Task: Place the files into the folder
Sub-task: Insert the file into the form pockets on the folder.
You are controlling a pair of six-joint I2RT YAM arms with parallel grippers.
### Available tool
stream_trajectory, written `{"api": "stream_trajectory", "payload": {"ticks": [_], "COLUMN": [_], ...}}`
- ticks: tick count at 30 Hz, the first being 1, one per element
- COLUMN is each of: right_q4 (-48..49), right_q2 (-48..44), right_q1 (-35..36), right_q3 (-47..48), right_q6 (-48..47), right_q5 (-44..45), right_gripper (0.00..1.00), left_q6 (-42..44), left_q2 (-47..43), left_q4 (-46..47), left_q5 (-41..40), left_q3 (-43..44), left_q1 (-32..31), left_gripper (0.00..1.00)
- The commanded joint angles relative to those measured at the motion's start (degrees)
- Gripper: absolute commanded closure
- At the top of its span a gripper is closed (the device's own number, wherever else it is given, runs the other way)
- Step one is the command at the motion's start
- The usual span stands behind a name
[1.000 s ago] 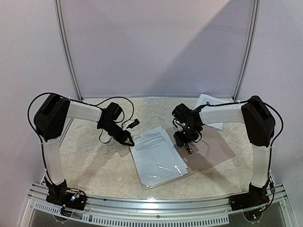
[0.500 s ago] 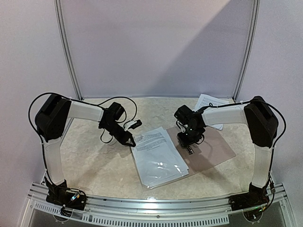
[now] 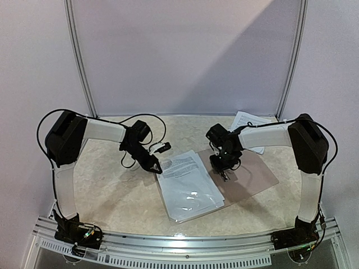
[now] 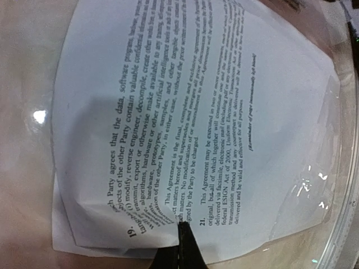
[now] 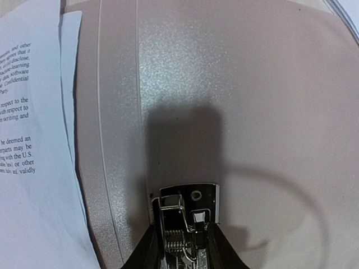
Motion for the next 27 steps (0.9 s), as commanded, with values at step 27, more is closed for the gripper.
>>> {"api": "stream_trajectory", "payload": {"ticks": [27], "right_q4": [3.0], "right_q2": [3.2], "right_q1": [-1.6], "right_q3": [0.3], "right_q6": [0.9], "right_q5": [-1.1], "right_gripper": [0.74], "left_q6": [1.4], "left_q2": [-4.7], "left_q4": [5.5], "left_q5": [-12.3], "left_q3": [-2.6], "left_q1": [-1.6], "left_gripper": [1.0]}}
